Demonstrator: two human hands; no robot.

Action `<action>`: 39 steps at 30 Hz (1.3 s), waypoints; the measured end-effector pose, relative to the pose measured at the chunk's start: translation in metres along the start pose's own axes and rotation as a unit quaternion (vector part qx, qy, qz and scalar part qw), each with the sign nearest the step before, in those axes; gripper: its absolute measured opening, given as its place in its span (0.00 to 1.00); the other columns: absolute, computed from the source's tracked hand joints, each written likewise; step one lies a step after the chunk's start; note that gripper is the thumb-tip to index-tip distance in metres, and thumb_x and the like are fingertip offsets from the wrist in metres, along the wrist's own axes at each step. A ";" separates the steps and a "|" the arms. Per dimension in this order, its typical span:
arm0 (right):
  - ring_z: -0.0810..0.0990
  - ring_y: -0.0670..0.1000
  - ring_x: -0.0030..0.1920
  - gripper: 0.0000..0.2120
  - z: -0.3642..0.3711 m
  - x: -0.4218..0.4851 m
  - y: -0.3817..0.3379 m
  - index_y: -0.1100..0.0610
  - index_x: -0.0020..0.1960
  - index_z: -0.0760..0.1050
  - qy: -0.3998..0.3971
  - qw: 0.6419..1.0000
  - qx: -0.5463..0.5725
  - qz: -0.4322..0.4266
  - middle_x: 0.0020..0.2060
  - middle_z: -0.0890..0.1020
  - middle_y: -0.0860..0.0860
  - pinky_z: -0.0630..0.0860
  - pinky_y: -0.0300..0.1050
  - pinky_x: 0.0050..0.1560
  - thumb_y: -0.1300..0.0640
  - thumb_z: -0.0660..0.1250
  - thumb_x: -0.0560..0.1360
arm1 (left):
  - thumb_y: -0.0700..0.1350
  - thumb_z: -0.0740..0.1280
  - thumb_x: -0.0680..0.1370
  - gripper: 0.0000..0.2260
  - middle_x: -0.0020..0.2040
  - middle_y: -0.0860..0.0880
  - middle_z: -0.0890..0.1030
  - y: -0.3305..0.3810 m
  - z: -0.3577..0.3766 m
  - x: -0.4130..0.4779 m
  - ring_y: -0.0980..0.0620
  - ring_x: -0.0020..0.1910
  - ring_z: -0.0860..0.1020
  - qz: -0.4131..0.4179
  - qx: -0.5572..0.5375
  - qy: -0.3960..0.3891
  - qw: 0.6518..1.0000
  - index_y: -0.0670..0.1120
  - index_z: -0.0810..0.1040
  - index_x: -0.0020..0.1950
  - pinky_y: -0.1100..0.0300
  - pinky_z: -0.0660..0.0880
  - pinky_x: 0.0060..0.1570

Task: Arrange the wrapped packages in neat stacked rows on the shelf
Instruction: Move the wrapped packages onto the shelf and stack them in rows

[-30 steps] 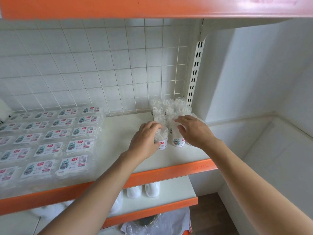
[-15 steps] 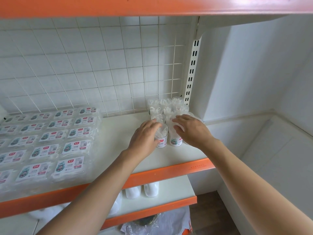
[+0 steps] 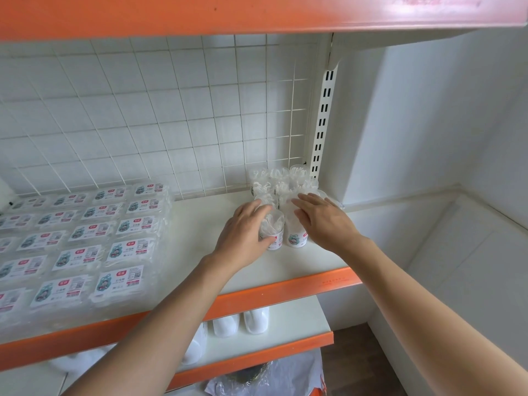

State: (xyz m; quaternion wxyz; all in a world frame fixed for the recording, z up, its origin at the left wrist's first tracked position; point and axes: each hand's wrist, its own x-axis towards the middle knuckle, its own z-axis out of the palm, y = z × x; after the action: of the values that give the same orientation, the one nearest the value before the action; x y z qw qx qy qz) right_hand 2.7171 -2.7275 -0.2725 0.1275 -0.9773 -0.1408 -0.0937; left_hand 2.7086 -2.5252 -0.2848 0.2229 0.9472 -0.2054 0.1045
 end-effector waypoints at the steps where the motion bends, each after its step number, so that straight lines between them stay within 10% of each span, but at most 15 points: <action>1: 0.61 0.52 0.74 0.20 -0.001 -0.001 0.001 0.54 0.73 0.67 0.001 1.000 0.002 0.001 0.73 0.67 0.50 0.56 0.50 0.72 0.51 0.53 0.83 | 0.50 0.71 0.75 0.30 0.75 0.48 0.63 0.000 -0.001 0.000 0.50 0.75 0.59 -0.006 -0.006 -0.007 1.000 0.49 0.65 0.74 0.55 0.62 0.70; 39: 0.56 0.50 0.76 0.20 -0.007 -0.017 0.030 0.51 0.75 0.63 -0.006 0.996 0.067 0.061 0.76 0.62 0.50 0.55 0.52 0.74 0.54 0.53 0.83 | 0.46 0.65 0.78 0.30 0.79 0.47 0.53 0.014 -0.013 -0.003 0.51 0.77 0.52 -0.056 -0.006 -0.080 0.995 0.48 0.56 0.78 0.54 0.59 0.72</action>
State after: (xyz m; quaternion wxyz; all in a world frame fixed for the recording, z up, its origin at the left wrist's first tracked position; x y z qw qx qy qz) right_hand 2.7093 -2.7612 -0.2764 0.1971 -0.9740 -0.0872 -0.0701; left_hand 2.6981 -2.5291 -0.2688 0.2165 0.9613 -0.1697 0.0145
